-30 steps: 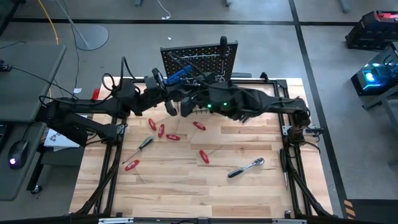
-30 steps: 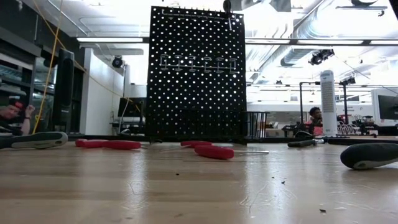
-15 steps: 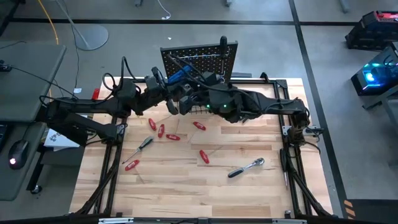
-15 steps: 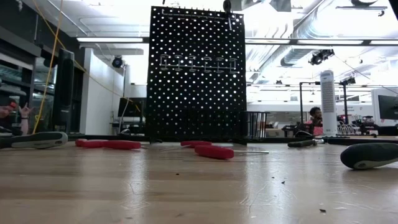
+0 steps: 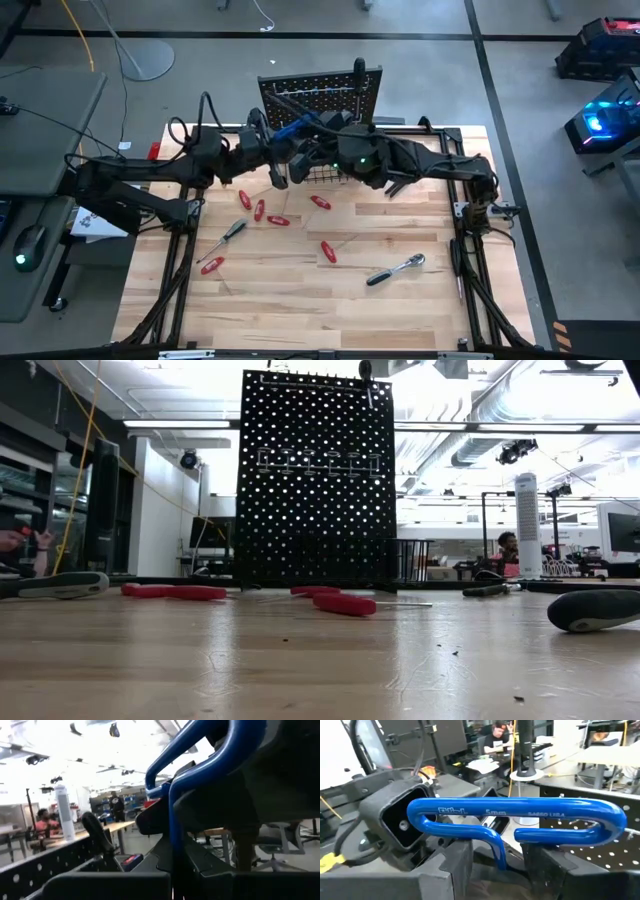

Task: Hang tools onto peg board
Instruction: Hang the blue pick tool on the peg board

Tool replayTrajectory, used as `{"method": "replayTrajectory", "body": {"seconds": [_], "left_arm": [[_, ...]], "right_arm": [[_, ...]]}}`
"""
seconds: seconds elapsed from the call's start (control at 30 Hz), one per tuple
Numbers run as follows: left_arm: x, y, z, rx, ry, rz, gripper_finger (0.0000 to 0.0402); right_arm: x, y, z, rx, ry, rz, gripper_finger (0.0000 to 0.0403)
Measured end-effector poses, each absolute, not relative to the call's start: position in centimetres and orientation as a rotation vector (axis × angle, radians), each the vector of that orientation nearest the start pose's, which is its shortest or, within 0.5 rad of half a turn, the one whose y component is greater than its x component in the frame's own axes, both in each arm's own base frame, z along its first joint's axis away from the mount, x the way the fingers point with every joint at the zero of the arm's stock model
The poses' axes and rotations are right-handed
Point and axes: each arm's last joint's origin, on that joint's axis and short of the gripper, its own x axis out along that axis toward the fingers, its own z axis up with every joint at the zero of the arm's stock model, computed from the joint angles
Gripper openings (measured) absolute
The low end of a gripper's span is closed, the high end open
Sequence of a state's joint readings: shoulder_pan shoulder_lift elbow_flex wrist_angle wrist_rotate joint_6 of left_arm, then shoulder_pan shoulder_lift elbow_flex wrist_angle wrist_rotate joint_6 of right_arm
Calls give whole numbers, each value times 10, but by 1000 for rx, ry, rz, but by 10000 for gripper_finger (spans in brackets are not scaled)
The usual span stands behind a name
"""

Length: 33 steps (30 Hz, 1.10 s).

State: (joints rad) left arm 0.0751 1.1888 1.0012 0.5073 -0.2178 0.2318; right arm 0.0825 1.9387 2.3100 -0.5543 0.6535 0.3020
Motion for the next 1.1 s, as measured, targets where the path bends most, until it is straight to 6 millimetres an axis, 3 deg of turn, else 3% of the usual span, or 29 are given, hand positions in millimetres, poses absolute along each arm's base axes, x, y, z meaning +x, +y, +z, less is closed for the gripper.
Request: {"method": "replayTrajectory", "body": {"seconds": [0.2, 0.43, 0.6, 0.83, 0.97, 1.1], "left_arm": [[265, 27, 390, 208, -279, 357, 0], [265, 27, 390, 205, -275, 393, 0], [263, 27, 388, 189, -222, 397, 29], [259, 29, 375, 143, -54, 447, 94], [243, 32, 369, 105, 80, 555, 114], [220, 44, 355, -20, 98, 671, 111]], "right_arm": [[410, 13, 477, 240, 96, -612, 132], [410, 16, 476, 226, 98, -636, 15], [406, 15, 478, 213, 104, -647, 6], [375, 13, 503, 175, 86, -654, 4], [370, 12, 497, 160, 160, -663, 2], [369, 13, 489, 198, 226, -650, 2]]}}
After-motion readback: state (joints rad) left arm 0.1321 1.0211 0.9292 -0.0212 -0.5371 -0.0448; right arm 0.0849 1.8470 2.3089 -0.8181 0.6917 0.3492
